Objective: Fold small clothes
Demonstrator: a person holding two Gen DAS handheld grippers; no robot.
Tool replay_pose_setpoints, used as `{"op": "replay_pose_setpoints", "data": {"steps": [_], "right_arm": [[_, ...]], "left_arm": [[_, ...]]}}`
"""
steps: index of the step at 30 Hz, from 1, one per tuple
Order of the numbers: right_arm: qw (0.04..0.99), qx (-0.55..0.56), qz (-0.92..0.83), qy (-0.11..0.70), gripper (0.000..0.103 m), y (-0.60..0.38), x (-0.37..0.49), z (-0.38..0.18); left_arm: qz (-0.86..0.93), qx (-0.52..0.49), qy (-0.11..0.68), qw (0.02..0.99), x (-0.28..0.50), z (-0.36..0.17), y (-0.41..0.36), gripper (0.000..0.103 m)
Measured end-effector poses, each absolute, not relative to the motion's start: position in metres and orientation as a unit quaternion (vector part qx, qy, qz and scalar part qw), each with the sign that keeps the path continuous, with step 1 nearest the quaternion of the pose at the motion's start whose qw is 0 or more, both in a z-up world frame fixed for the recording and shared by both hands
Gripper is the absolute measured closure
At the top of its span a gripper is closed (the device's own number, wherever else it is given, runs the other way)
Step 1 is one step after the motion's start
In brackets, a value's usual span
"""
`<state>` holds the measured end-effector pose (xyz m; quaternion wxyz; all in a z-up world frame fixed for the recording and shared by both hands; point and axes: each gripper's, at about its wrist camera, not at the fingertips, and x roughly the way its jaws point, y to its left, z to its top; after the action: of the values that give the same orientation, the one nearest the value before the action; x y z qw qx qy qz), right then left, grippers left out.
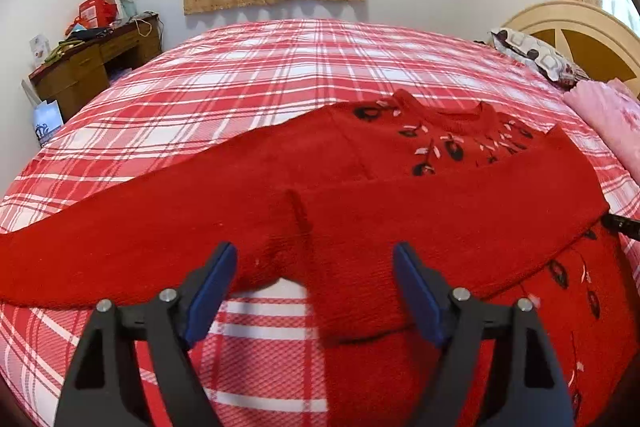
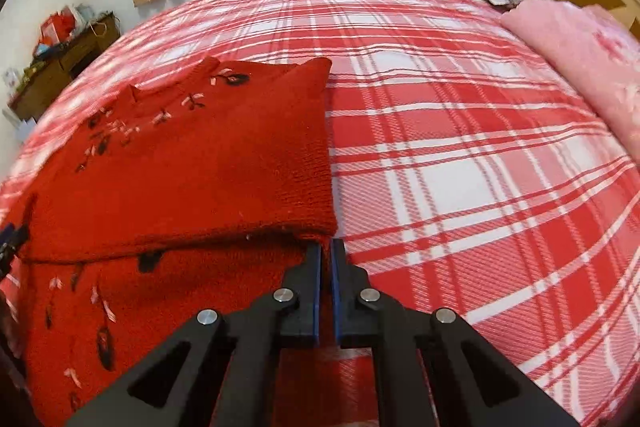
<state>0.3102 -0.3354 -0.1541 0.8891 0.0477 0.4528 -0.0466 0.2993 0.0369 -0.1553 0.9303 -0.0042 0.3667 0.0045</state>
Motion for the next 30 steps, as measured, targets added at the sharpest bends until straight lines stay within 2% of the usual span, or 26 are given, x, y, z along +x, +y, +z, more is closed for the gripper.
{"op": "replay_pose_setpoints", "data": {"steps": [2, 3, 4, 5, 9, 11, 12, 16, 22, 24, 26, 30], "right_arm": [[0.887, 0.049, -0.043, 0.456, 0.097, -0.333, 0.309, -0.150], [0.887, 0.040, -0.047, 0.457, 0.092, -0.330, 0.306, -0.147], [0.888, 0.035, -0.051, 0.455, 0.079, -0.327, 0.304, -0.144], [0.894, 0.030, -0.056, 0.444, 0.074, -0.325, 0.298, -0.136], [0.919, 0.004, -0.038, 0.391, 0.073, -0.308, 0.287, -0.106], [0.923, 0.002, 0.025, 0.384, 0.067, -0.292, 0.295, -0.101], [0.918, 0.002, 0.051, 0.393, 0.066, -0.283, 0.304, -0.106], [0.889, -0.003, 0.030, 0.457, 0.066, -0.287, 0.335, -0.145], [0.894, -0.019, 0.024, 0.448, 0.068, -0.295, 0.320, -0.145], [0.902, -0.033, 0.017, 0.430, 0.066, -0.285, 0.313, -0.135], [0.907, -0.040, 0.033, 0.419, 0.058, -0.279, 0.311, -0.132], [0.885, -0.022, 0.021, 0.464, 0.057, -0.292, 0.324, -0.159]], "left_arm": [[0.008, -0.001, 0.371, 0.929, 0.300, -0.159, 0.037, 0.014], [0.009, -0.003, 0.375, 0.927, 0.302, -0.161, 0.037, 0.014], [0.010, -0.004, 0.377, 0.926, 0.302, -0.161, 0.037, 0.014], [0.011, -0.004, 0.375, 0.927, 0.302, -0.161, 0.037, 0.014], [0.020, 0.010, 0.369, 0.929, 0.294, -0.158, 0.040, 0.013], [0.033, 0.017, 0.361, 0.932, 0.290, -0.157, 0.045, 0.008], [0.043, 0.017, 0.357, 0.933, 0.290, -0.157, 0.049, 0.005], [0.055, 0.003, 0.367, 0.929, 0.294, -0.159, 0.056, 0.004], [0.060, 0.007, 0.369, 0.928, 0.279, -0.158, 0.066, 0.004], [0.061, 0.010, 0.369, 0.927, 0.272, -0.158, 0.071, 0.004], [0.067, 0.014, 0.371, 0.926, 0.267, -0.158, 0.078, 0.004], [0.090, 0.018, 0.367, 0.926, 0.255, -0.155, 0.099, 0.003]]}}
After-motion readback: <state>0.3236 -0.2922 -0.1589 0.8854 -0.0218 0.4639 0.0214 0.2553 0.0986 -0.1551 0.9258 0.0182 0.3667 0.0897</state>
